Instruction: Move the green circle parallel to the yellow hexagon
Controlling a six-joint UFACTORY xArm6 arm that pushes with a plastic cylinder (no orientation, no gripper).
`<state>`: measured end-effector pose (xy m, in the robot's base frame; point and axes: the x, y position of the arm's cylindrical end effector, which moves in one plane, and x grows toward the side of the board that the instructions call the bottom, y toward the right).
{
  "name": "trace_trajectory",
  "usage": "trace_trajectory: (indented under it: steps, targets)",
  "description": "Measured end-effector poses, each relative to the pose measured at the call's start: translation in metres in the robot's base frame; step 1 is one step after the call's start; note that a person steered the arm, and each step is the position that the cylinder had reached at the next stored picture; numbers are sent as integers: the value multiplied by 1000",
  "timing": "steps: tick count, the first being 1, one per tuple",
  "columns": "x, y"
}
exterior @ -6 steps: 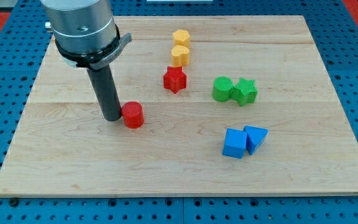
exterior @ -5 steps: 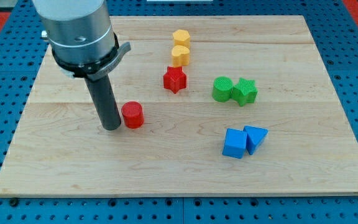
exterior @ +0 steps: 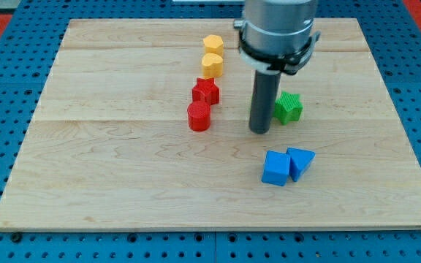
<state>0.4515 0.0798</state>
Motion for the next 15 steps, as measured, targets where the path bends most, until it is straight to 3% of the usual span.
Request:
trace_trajectory:
  steps: [3,5,7,11,13,14,15]
  targets:
    - [-90,37]
    - [-58,42]
    - [-57,26]
    - [-98,-48]
    - [-131,20]
    - [-126,46]
    - [-89,131]
